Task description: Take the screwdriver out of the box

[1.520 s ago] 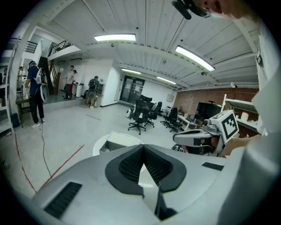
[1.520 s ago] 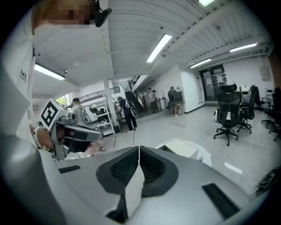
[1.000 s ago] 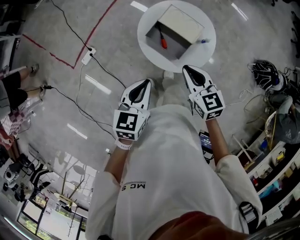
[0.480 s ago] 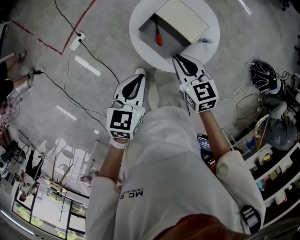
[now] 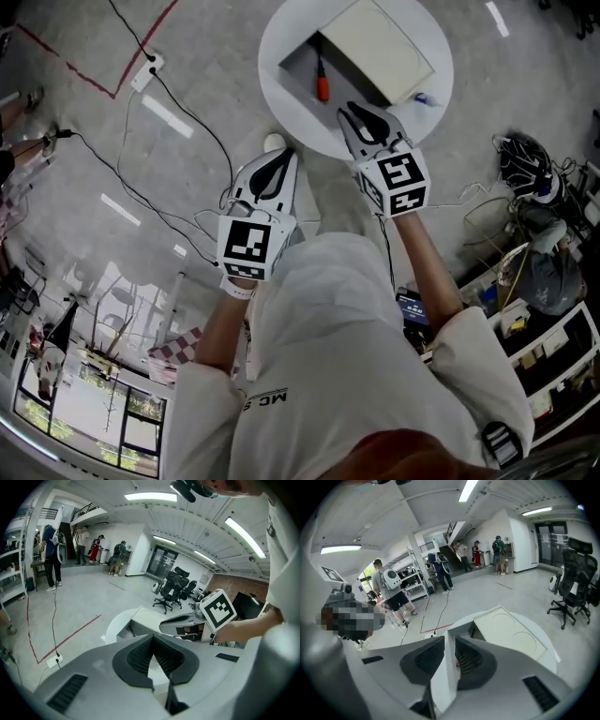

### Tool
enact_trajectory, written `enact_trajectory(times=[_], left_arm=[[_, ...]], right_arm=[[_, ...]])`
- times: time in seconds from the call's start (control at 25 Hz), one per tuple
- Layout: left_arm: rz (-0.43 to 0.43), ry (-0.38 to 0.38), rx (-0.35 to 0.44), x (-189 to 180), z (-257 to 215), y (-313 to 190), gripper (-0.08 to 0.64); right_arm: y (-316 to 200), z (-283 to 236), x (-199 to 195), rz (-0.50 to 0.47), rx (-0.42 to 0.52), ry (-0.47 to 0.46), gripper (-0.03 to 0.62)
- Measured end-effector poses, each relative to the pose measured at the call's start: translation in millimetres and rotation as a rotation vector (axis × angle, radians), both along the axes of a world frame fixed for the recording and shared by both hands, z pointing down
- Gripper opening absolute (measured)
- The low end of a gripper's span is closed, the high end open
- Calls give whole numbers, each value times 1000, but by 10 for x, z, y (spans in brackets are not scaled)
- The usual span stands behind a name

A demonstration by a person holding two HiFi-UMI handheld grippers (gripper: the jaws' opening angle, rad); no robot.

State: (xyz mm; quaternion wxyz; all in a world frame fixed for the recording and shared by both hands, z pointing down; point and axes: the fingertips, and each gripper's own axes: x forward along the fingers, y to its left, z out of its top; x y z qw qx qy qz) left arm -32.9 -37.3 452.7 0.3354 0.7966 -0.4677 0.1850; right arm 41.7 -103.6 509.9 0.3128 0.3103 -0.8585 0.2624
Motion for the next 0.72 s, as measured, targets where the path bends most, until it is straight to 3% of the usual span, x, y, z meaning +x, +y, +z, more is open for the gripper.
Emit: enact_trajectory(times=[0.72], left_arm=[[-32,4,-25,-65,403,-326,11]], right_arm=[[-334,858,-64,-28,-156,144,146]])
